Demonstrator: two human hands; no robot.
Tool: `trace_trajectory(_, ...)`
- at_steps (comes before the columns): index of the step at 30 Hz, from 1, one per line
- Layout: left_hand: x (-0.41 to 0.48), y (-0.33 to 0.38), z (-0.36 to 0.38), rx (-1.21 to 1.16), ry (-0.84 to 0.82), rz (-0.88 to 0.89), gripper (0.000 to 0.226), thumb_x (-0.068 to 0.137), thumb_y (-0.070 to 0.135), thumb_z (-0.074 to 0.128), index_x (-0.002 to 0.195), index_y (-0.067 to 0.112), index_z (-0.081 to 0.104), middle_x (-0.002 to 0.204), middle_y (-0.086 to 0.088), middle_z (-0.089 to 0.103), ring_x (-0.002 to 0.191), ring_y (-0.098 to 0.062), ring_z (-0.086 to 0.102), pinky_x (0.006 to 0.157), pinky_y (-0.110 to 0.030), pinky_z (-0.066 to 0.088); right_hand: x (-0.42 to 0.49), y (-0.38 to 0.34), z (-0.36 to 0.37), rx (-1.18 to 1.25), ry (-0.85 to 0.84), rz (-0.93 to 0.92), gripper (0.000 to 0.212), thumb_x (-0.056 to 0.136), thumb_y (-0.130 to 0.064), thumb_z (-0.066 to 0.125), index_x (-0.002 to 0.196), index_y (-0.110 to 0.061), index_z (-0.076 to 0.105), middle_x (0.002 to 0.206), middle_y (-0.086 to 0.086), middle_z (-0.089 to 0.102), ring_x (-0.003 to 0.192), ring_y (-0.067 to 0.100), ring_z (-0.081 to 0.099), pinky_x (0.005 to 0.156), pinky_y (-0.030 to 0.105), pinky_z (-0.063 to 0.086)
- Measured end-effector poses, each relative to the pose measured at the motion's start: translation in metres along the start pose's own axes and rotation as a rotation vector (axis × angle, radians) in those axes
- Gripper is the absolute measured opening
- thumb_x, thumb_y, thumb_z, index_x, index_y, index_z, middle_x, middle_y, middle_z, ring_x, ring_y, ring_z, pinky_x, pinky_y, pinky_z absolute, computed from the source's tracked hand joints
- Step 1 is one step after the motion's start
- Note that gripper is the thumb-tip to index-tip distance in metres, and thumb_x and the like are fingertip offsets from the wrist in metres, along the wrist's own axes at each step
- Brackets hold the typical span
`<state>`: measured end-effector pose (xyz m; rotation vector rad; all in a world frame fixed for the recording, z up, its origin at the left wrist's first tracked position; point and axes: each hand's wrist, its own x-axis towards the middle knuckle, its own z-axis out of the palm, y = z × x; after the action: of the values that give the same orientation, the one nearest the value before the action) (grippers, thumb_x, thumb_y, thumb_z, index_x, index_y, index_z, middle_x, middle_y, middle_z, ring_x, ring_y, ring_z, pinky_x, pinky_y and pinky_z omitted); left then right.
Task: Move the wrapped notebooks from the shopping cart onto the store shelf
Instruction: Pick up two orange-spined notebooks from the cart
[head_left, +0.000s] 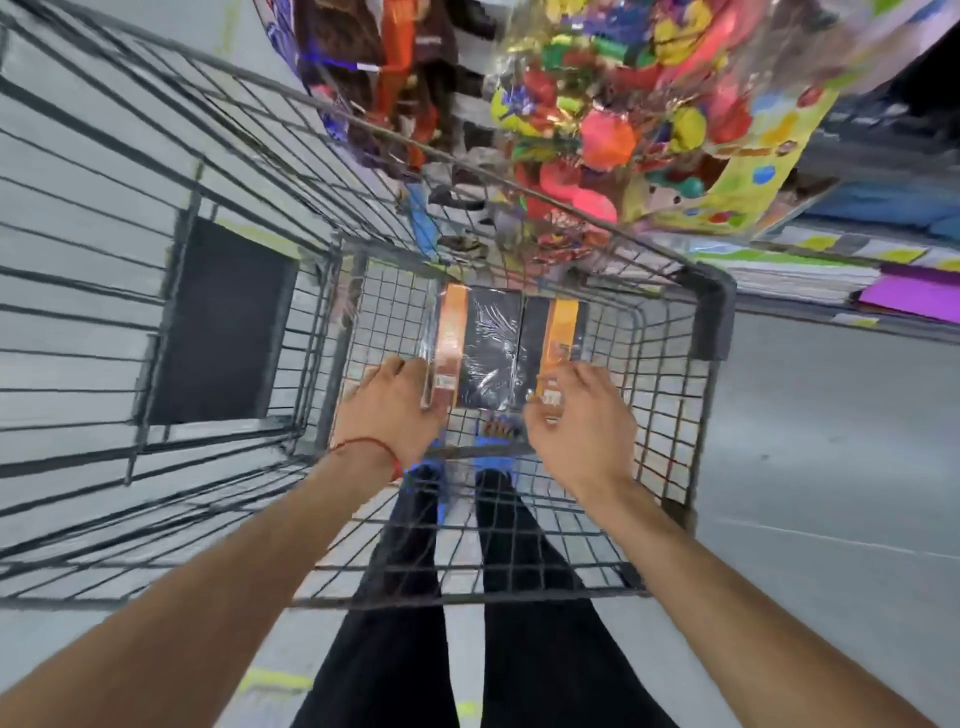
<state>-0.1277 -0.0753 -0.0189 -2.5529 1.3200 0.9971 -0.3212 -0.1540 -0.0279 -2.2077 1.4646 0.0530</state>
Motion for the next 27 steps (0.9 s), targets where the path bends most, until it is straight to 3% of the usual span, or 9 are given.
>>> trace_trajectory(5, 0.058, -0.014, 0.047, -0.146, -0.095, -0.126, 0.068, 0.089, 0.058, 0.058, 0.139, 0.017, 0.037, 0.139, -0.007, 0.046, 0.123, -0.028, 0.051, 0.096, -0.048, 0.048, 0.016, 0.003, 0.051, -0.025, 0.020, 0.032, 0.029, 0.088, -0.036, 0.060, 0.111, -0.022, 0.068, 0.104, -0.007, 0.066, 0.097, 0.014, 0.060, 0.076, 0.031, 0.053)
trace_trajectory(10, 0.098, -0.024, 0.088, -0.240, -0.076, -0.170, 0.086, 0.074, 0.066, 0.069, 0.131, 0.010, 0.036, 0.134, -0.010, 0.044, 0.120, -0.032, 0.052, 0.094, -0.051, 0.049, 0.025, 0.013, 0.089, -0.050, 0.043, 0.023, 0.027, 0.086, -0.035, 0.060, 0.107, -0.022, 0.069, 0.102, -0.004, 0.068, 0.102, 0.017, 0.059, 0.080, 0.033, 0.055)
trace_trajectory(16, 0.113, -0.029, 0.111, -0.323, -0.012, -0.118, 0.079, 0.063, 0.065, 0.079, 0.111, 0.011, 0.047, 0.114, -0.007, 0.050, 0.104, -0.025, 0.055, 0.092, -0.044, 0.052, 0.030, 0.017, 0.099, -0.053, 0.020, 0.008, 0.026, 0.089, -0.035, 0.059, 0.110, -0.023, 0.069, 0.104, -0.007, 0.067, 0.102, 0.013, 0.057, 0.082, 0.030, 0.053)
trace_trajectory(22, 0.111, -0.041, 0.106, -0.385, 0.019, -0.135, 0.059, 0.068, 0.045, 0.085, 0.102, 0.015, 0.047, 0.098, -0.001, 0.058, 0.085, -0.019, 0.056, 0.071, -0.032, 0.046, 0.038, 0.012, 0.103, -0.044, 0.008, 0.034, 0.024, 0.087, -0.033, 0.060, 0.107, -0.023, 0.069, 0.103, -0.007, 0.066, 0.102, 0.015, 0.057, 0.084, 0.032, 0.053)
trace_trajectory(27, 0.108, -0.052, 0.093, -0.542, 0.007, -0.207, 0.064, 0.074, 0.027, 0.085, 0.117, 0.009, 0.041, 0.089, 0.004, 0.055, 0.079, -0.016, 0.055, 0.067, -0.024, 0.041, 0.042, 0.006, 0.100, -0.014, -0.040, 0.059, 0.027, 0.089, -0.033, 0.058, 0.113, -0.024, 0.067, 0.110, -0.006, 0.065, 0.107, 0.015, 0.056, 0.085, 0.034, 0.052)
